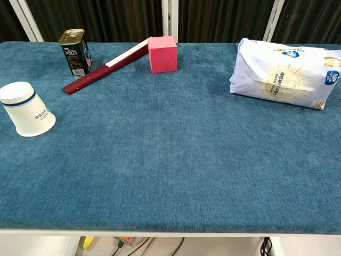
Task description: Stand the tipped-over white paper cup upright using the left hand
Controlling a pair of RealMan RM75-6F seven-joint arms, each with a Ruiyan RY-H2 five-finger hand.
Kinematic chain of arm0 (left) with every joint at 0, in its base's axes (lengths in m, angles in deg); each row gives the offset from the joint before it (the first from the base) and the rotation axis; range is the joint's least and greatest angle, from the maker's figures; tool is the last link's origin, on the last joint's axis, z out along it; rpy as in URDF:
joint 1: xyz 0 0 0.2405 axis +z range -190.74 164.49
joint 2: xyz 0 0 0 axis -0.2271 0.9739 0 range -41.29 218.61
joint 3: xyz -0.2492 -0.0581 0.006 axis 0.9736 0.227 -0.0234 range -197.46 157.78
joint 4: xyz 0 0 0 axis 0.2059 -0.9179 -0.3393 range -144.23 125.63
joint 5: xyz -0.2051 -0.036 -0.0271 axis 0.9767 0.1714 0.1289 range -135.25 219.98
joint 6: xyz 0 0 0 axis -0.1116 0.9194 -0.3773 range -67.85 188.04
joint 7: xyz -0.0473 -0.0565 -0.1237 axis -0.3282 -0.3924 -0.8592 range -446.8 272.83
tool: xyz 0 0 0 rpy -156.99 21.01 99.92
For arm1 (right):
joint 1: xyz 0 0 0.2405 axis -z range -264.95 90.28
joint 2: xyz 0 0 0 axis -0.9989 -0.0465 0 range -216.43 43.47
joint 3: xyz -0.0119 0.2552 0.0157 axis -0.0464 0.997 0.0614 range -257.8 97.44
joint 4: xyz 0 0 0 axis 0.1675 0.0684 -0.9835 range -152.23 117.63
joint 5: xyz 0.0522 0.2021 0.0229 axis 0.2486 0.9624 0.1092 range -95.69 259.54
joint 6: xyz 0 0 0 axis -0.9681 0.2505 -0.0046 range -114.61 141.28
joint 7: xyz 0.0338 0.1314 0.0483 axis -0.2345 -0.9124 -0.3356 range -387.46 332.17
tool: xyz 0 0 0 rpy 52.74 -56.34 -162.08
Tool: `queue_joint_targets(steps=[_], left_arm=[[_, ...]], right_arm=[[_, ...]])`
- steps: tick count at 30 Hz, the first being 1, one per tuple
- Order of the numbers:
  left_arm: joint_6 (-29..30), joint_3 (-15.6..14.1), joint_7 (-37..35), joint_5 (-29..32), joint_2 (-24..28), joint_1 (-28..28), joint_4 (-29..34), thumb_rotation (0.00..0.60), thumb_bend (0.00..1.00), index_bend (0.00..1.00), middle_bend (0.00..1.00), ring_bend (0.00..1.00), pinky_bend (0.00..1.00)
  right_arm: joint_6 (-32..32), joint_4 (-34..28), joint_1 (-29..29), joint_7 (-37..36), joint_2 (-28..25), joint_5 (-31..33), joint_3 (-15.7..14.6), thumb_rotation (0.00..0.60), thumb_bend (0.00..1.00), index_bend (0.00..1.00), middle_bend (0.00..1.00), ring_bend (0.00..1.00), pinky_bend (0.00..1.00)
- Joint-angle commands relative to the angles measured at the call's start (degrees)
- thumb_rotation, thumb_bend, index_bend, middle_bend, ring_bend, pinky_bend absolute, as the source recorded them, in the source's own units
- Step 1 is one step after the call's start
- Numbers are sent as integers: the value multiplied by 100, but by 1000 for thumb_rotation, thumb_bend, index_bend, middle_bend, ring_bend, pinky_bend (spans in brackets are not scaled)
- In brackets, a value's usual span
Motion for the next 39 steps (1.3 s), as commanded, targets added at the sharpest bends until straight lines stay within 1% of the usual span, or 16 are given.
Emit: queue_joint_targets(steps=[1, 8, 13, 18, 22, 28, 32, 39], left_arm=[[-15, 6, 13, 33, -25, -1, -26, 600, 17, 56, 51, 0, 47], [16, -5, -45, -42, -6, -13, -51, 600, 17, 55, 51, 0, 48], [-99, -46, -118, -161, 69, -103, 16, 600, 30, 54, 51, 0, 66], [-204, -107, -47, -472, 226, -270, 338, 600, 38, 54, 51, 0, 69], [-483, -124, 145, -651, 337, -507, 688, 600, 40, 54, 51, 0, 69], [-1005, 41, 600, -708, 316, -991, 1103, 600, 40, 54, 51, 0, 68], [-1477, 110, 897, -582, 263, -1303, 1259, 600, 47, 54, 51, 0, 68], [-2426, 190, 2273, 136, 153, -1789, 1518, 600, 63, 60, 80, 0, 65]], right_arm=[[13, -1, -13, 43, 8, 7, 8, 600, 155, 0, 0, 0, 0], [11, 53, 8, 64, 85, 11, -21, 600, 155, 0, 0, 0, 0], [-89, 67, 35, 156, 110, 5, 11, 600, 155, 0, 0, 0, 0], [-123, 0, 33, 226, 60, -29, 25, 600, 155, 0, 0, 0, 0], [-127, -22, 30, 219, 39, -48, 27, 600, 155, 0, 0, 0, 0], [-245, -1, 72, 261, 30, -84, 43, 600, 155, 0, 0, 0, 0], [-402, 51, 119, 265, 60, -135, 71, 600, 154, 0, 0, 0, 0], [-424, 94, 137, 156, 16, -117, 95, 600, 155, 0, 0, 0, 0]])
